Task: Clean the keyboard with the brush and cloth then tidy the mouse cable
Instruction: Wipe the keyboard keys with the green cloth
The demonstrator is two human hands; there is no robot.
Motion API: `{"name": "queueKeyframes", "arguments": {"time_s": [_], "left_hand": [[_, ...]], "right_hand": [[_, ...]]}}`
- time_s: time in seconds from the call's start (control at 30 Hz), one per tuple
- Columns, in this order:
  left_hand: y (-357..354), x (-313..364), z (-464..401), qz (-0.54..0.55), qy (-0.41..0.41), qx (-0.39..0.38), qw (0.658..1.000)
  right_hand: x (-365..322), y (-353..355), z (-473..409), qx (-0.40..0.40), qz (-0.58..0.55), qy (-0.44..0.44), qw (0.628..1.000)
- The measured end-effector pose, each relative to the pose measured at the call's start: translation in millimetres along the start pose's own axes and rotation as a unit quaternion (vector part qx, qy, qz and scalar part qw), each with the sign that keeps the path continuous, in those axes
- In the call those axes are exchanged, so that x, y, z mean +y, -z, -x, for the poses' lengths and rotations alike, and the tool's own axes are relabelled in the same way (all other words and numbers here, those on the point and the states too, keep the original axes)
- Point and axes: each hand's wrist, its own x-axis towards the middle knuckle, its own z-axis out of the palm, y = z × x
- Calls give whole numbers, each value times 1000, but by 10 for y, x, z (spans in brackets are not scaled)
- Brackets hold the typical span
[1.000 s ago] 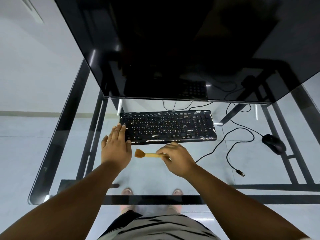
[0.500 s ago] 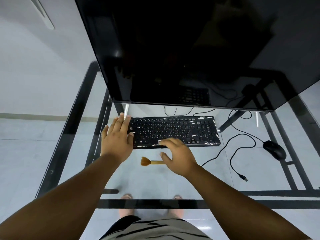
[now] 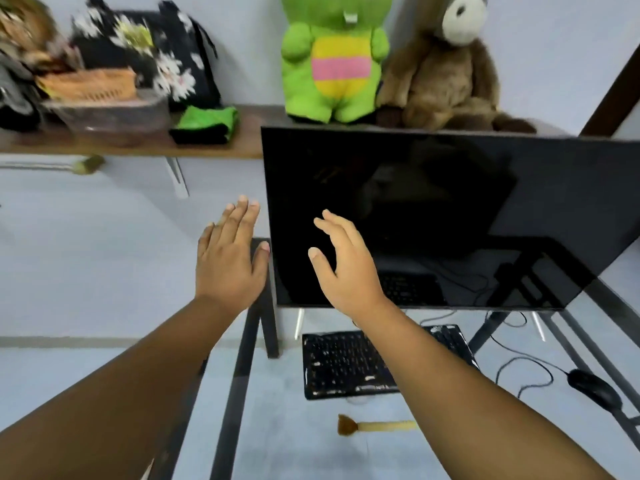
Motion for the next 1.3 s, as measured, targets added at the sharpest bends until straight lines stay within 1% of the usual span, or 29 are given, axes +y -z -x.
{"name": "queueKeyframes", "arguments": {"time_s": [0.13, 0.27, 0.37, 0.47, 0.53, 0.63, 0.73, 0.87, 1.0, 1.17, 1.3], "left_hand": [[348, -183, -421, -15, -9, 54, 998], [599, -393, -823, -21, 2, 96, 995], [716, -575, -1044, -31, 19, 119, 992], [815, -781, -1252, -42, 36, 134, 989], [839, -898, -1336, -50, 43, 132, 989], [815, -1102, -1427, -63, 54, 117, 990], [752, -1296, -1507, -79, 55, 96, 991], [692, -1530, -1613, -99, 55, 74, 991], [656, -1623, -1673, -107, 57, 62, 991], [615, -1648, -1701, -104, 54, 61, 991], [609, -1648, -1705, -105, 52, 63, 991]], "right_hand": [[-401, -36, -491, 44, -13, 47, 998], [-766, -71, -972, 82, -32, 100, 991], [-1022, -140, -1334, 91, -47, 129, 986], [-1244, -246, -1756, 100, -37, 147, 983], [-1325, -351, -1996, 96, -21, 138, 986], [-1398, -560, -2350, 58, 13, 77, 995], [-1411, -771, -2656, -14, 75, 4, 997], [-1358, -1045, -2916, -116, 165, -72, 977], [-1284, -1266, -3036, -187, 230, -122, 947], [-1249, -1363, -3108, -208, 298, -140, 921], [-1248, -1424, -3211, -215, 302, -133, 919]]}}
